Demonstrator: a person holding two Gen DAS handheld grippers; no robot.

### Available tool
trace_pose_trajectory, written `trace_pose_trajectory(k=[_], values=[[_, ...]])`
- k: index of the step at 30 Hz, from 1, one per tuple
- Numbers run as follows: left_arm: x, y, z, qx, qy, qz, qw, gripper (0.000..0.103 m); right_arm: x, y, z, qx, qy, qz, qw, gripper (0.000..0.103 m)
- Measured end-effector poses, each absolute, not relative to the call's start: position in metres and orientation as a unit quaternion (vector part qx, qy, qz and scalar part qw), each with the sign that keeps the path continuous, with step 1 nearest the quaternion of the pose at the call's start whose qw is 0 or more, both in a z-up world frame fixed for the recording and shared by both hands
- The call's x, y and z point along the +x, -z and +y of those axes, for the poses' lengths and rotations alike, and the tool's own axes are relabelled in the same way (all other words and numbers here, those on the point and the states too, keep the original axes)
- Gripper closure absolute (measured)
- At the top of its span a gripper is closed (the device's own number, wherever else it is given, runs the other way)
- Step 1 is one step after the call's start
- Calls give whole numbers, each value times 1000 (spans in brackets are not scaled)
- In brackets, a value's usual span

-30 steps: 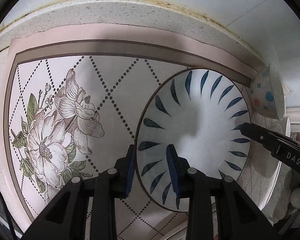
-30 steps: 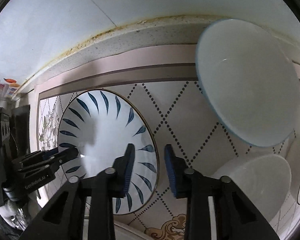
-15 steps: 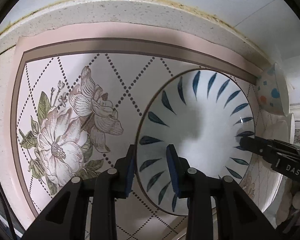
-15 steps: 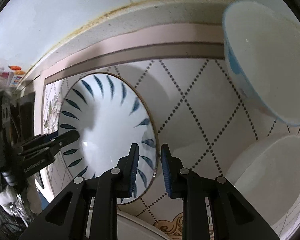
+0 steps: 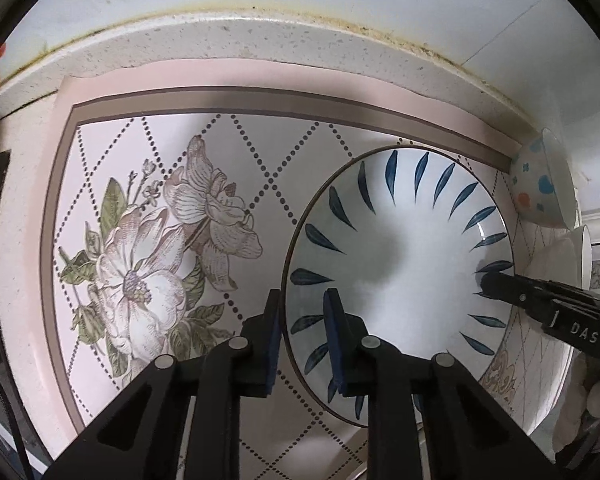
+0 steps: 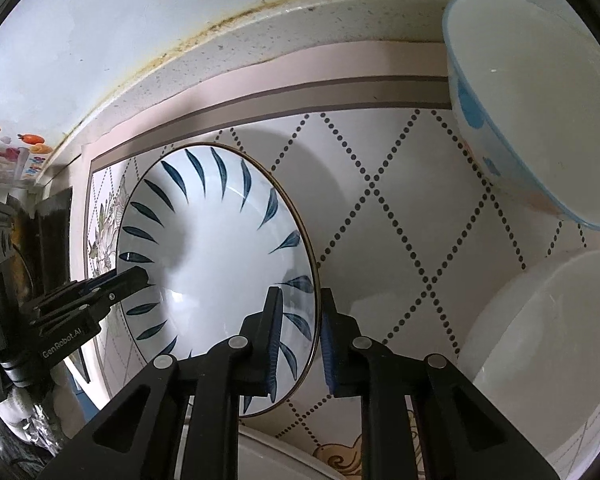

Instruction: Organize plates and bowls

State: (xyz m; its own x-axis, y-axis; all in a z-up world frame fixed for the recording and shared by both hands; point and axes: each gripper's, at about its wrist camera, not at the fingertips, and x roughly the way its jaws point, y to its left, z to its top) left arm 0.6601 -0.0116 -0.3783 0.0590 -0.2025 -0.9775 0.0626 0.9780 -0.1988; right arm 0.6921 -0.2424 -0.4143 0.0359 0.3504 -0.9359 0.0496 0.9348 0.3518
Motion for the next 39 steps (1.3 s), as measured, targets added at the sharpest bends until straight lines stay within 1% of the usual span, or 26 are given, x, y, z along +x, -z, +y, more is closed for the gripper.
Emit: trace_pose_trajectory(k=[11, 19, 22, 26, 29, 33, 39], values=[[620, 329, 1, -79, 104, 667, 734, 85, 669, 377, -251, 160, -121, 677, 708, 84], [585, 282, -2, -72, 122, 651, 746, 85, 622, 355, -259, 169, -133, 675, 705, 84], [564, 273, -2, -64, 128, 648, 748, 85, 599, 352, -259, 170, -139, 677, 703, 84], [546, 275, -16, -57, 135, 653, 744, 85, 562, 351, -261, 168, -144, 681, 698, 84], [527, 286, -20, -47, 143, 653, 742, 85, 534, 354, -265, 168, -146, 686, 693, 84], [509, 306, -26, -45, 147, 666, 730, 85, 506, 364, -269, 161, -143, 695, 686, 84], [498, 320, -35, -29, 146, 674, 724, 85, 476, 383, -274, 164, -136, 703, 678, 84]])
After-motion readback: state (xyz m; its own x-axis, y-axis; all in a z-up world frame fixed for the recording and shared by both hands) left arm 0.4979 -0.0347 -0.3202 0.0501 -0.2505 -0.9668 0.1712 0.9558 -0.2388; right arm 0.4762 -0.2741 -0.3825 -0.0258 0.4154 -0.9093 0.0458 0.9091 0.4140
